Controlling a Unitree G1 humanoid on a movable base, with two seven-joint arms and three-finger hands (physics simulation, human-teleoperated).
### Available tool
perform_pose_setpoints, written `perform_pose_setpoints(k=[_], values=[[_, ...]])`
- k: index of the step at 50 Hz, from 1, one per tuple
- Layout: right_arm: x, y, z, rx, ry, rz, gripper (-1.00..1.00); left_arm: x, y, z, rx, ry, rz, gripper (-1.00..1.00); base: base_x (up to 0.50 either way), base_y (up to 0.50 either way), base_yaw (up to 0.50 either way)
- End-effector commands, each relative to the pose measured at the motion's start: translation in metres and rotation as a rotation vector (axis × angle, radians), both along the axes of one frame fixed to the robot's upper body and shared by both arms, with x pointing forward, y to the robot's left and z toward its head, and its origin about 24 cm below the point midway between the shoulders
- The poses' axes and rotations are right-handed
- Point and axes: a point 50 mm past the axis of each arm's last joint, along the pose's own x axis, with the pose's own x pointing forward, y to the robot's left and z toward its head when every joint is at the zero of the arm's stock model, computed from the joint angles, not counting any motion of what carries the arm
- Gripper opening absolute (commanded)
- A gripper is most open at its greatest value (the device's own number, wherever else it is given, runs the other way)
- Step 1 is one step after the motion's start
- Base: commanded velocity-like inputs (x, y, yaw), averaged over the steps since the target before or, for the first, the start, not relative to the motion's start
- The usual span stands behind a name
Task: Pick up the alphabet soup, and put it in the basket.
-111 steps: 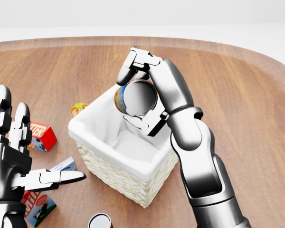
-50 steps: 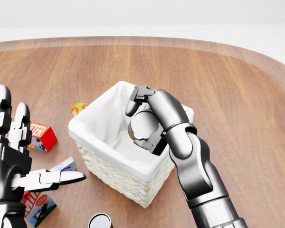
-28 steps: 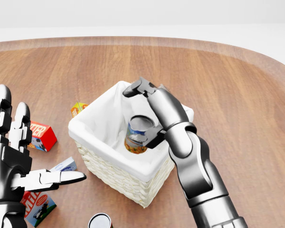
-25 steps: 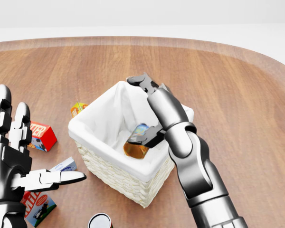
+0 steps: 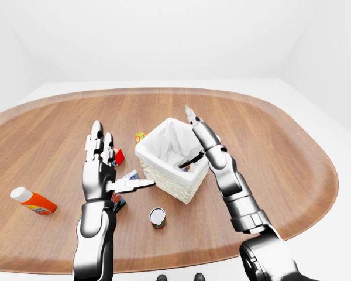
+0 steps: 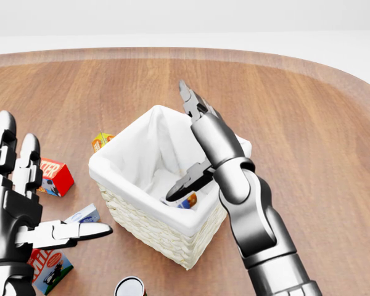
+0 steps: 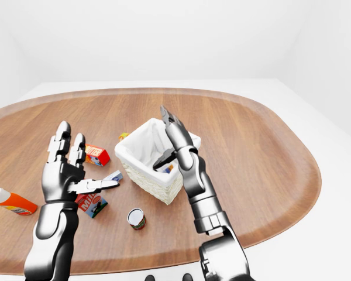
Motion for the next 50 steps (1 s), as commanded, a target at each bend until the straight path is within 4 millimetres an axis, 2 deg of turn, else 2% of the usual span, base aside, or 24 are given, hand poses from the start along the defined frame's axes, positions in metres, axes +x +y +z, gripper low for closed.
perform_pose_setpoints(k=[1, 11, 25, 33, 36, 37, 38, 50], values=[[0.0, -0.001, 0.006, 0.01, -0.019, 0.004, 1.0, 0.001, 0.0, -0.002, 0.0, 0.009, -0.002, 1.0, 0.0, 0.0, 0.0], [-0.003, -0.005, 0.039, 0.08, -0.134, 0.018, 1.0, 0.001, 0.0, -0.002, 0.0, 0.01, -0.002, 1.0, 0.0, 0.0, 0.0], [-0.011, -0.005, 0.065, 0.156, -0.227, 0.051, 1.0, 0.001, 0.0, -0.002, 0.0, 0.01, -0.002, 1.0, 0.0, 0.0, 0.0], [-0.024, -0.005, 0.098, 0.218, -0.354, 0.099, 1.0, 0.0, 0.0, 0.0, 0.0, 0.001, -0.002, 1.0, 0.0, 0.0, 0.0], [-0.025, -0.005, 0.098, 0.218, -0.356, 0.1, 1.0, 0.0, 0.0, 0.0, 0.0, 0.001, -0.002, 1.0, 0.0, 0.0, 0.0], [-0.036, -0.004, 0.117, 0.248, -0.437, 0.132, 1.0, 0.0, 0.0, -0.001, 0.0, 0.002, -0.002, 1.0, 0.0, 0.0, 0.0], [-0.042, -0.003, 0.125, 0.251, -0.478, 0.146, 1.0, 0.0, 0.0, 0.0, 0.0, 0.0, -0.002, 1.0, 0.0, 0.0, 0.0], [-0.066, -0.007, 0.161, 0.254, -0.655, 0.175, 1.0, 0.0, 0.0, -0.002, 0.001, 0.008, -0.002, 1.0, 0.0, 0.0, 0.0]])
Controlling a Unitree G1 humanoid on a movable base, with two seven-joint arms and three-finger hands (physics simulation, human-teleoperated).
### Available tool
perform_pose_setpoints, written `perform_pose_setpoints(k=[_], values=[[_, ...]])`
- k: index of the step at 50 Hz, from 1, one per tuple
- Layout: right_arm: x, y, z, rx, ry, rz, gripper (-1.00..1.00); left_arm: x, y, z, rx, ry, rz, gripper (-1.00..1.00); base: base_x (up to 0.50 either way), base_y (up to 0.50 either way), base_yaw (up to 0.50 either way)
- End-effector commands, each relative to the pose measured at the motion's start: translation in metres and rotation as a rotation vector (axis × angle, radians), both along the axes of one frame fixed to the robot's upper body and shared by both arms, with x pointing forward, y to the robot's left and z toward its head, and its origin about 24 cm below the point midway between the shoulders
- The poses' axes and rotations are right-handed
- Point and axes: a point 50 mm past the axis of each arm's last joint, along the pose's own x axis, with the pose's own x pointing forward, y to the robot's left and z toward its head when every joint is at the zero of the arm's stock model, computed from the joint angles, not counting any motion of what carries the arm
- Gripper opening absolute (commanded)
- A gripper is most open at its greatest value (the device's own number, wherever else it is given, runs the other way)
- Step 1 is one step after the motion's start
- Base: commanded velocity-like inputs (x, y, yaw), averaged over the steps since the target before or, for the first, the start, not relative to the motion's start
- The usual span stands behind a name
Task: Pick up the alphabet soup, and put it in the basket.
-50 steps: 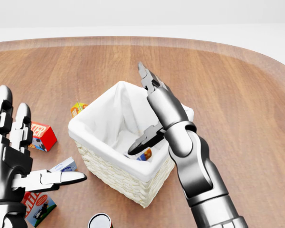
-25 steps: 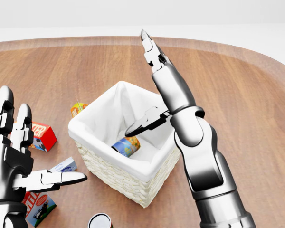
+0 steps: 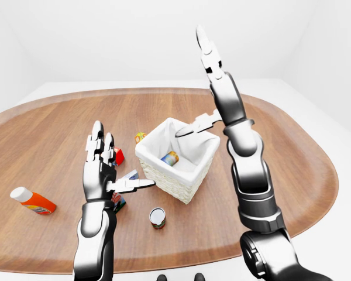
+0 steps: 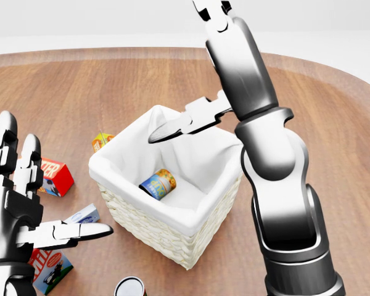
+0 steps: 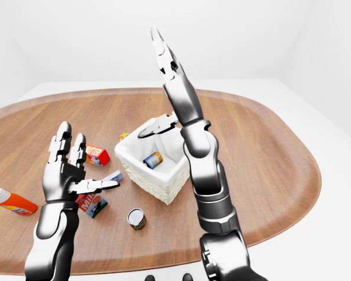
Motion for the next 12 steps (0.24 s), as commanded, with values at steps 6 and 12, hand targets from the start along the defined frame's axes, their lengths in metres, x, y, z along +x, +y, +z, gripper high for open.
perform_pose_setpoints(k=[6, 12], values=[[-0.031, -0.009, 0.048, 0.042, -0.233, 0.021, 1.0, 0.0, 0.0, -0.001, 0.001, 0.007, -0.001, 1.0, 0.0, 0.0, 0.0], [-0.043, -0.013, 0.064, 0.058, -0.316, 0.033, 1.0, 0.001, 0.0, -0.002, 0.002, 0.01, -0.002, 1.0, 0.0, 0.0, 0.0]])
